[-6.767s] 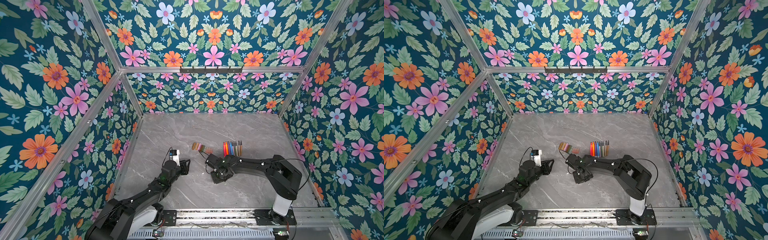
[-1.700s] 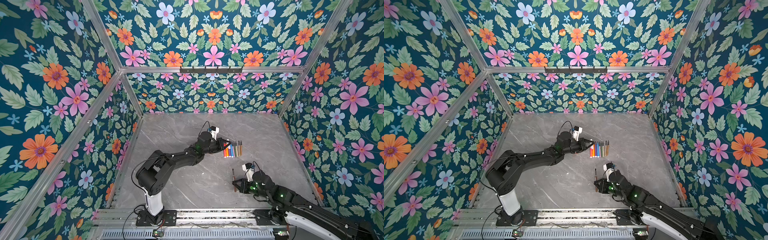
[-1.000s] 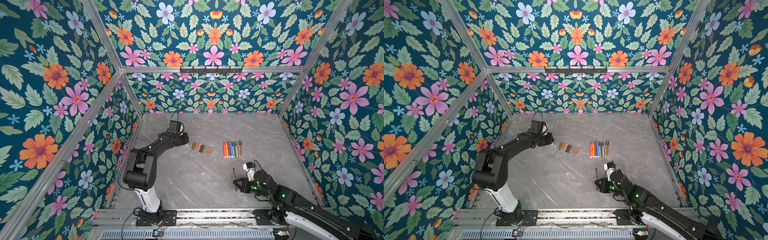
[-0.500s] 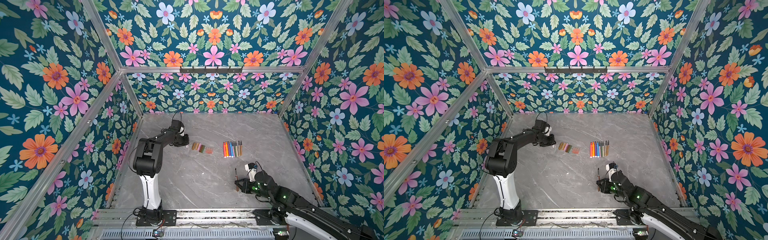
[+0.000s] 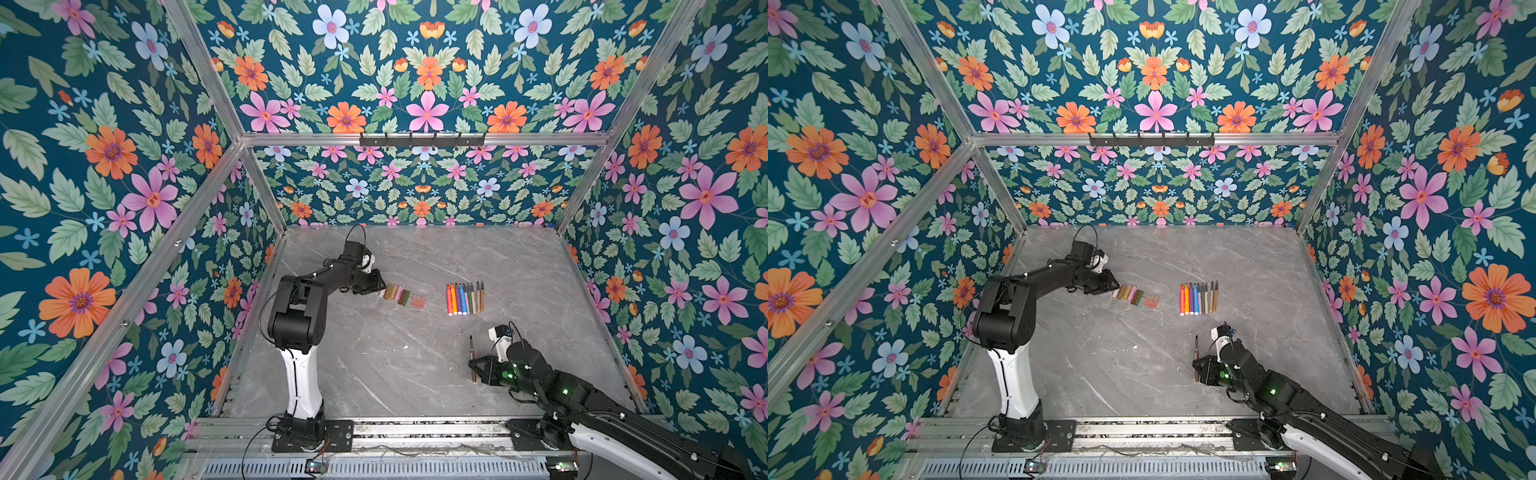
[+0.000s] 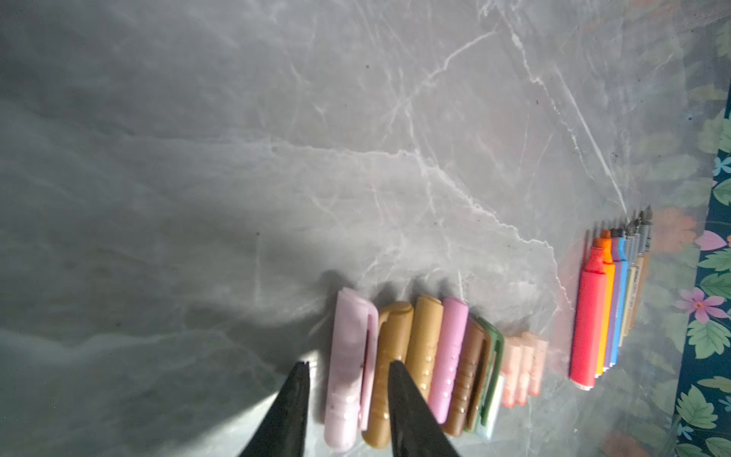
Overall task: Open the pen caps
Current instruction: 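Lower the pink cap beside the other caps and open the left gripper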
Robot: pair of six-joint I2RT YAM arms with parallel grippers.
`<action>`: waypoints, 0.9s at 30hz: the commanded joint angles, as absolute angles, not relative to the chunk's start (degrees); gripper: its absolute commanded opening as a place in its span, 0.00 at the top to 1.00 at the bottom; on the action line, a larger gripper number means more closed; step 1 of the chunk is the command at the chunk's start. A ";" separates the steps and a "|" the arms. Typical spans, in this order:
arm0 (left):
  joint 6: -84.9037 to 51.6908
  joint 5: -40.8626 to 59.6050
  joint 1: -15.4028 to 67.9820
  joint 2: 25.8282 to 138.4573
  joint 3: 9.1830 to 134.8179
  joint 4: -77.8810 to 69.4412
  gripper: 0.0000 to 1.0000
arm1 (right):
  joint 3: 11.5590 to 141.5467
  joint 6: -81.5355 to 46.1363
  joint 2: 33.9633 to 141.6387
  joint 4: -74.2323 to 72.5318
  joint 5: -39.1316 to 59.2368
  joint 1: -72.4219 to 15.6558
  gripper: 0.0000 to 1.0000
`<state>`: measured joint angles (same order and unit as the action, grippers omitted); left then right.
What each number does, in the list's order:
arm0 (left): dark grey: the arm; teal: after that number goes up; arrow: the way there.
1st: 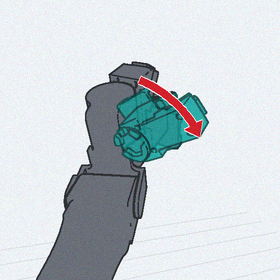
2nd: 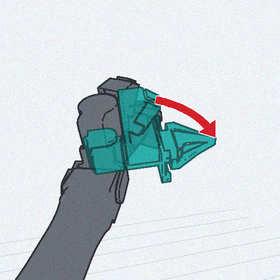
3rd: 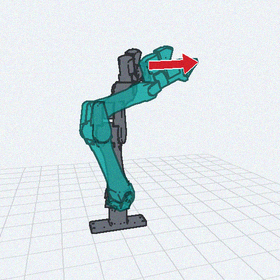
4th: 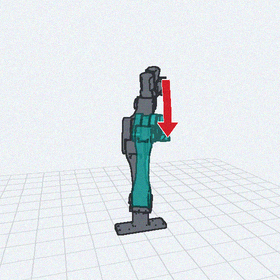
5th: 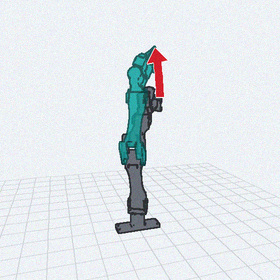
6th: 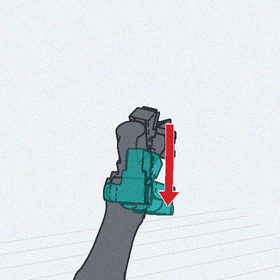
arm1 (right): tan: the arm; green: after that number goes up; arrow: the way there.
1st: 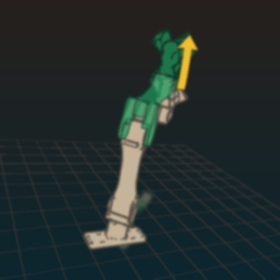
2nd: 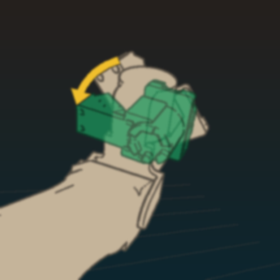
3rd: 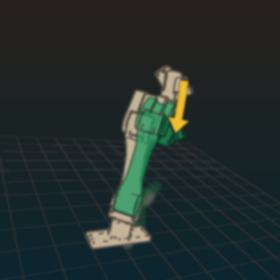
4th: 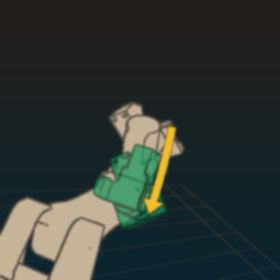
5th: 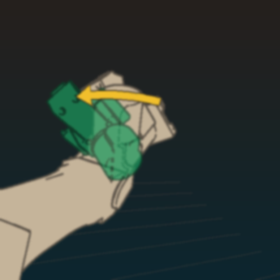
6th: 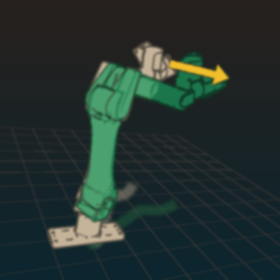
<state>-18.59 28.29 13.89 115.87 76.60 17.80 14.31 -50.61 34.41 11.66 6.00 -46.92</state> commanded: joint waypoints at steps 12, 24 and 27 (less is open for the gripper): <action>-19.46 22.88 13.81 112.44 75.47 18.76 0.85 | 14.07 -51.20 32.96 11.27 5.71 -46.80 1.00; -19.00 21.51 14.00 116.71 78.56 20.30 0.85 | 13.90 -51.24 32.61 11.14 5.62 -46.76 1.00; -19.02 21.63 14.36 116.54 78.49 20.31 0.85 | 13.86 -51.28 32.47 11.20 5.54 -46.76 1.00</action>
